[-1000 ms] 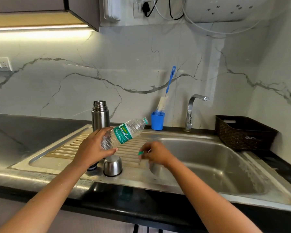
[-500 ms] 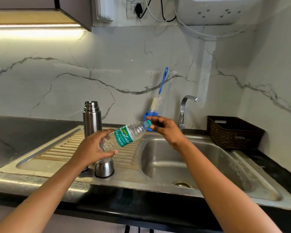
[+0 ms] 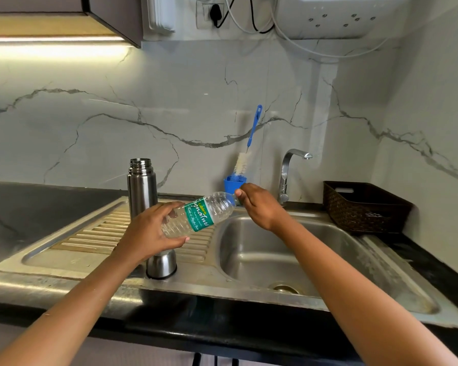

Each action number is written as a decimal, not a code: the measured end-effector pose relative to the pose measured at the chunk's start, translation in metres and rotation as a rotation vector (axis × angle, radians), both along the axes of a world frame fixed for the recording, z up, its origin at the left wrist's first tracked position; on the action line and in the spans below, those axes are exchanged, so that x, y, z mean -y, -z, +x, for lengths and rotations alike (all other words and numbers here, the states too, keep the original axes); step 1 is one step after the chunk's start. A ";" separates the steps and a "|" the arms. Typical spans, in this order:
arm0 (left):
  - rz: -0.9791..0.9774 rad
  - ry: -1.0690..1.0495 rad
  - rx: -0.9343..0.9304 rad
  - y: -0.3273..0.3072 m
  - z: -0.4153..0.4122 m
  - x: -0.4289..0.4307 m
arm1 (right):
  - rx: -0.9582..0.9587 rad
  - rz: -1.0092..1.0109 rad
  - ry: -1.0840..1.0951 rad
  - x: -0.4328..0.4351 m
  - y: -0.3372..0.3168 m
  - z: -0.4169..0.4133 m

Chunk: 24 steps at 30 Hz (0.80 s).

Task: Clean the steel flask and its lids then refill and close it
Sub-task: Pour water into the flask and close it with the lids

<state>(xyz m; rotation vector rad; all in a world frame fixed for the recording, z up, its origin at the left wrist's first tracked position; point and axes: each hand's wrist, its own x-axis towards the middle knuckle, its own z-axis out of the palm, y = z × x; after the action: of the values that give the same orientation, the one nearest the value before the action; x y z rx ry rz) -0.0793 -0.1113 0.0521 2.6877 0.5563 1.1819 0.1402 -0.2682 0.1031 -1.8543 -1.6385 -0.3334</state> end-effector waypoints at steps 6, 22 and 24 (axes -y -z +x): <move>0.063 -0.082 0.058 0.012 0.010 0.021 | -0.062 -0.047 0.261 -0.007 -0.010 -0.009; -0.065 -0.267 0.228 0.000 -0.008 0.015 | -1.181 0.066 -0.198 -0.077 0.023 -0.036; -0.032 -0.355 0.393 -0.005 -0.025 -0.016 | -1.174 0.080 -0.125 -0.101 0.025 -0.025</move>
<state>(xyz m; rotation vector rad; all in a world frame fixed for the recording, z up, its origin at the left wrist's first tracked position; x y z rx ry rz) -0.1041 -0.0949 0.0571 2.2917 0.9956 1.7163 0.1148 -0.1673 0.0783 -1.3817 -0.8622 0.6379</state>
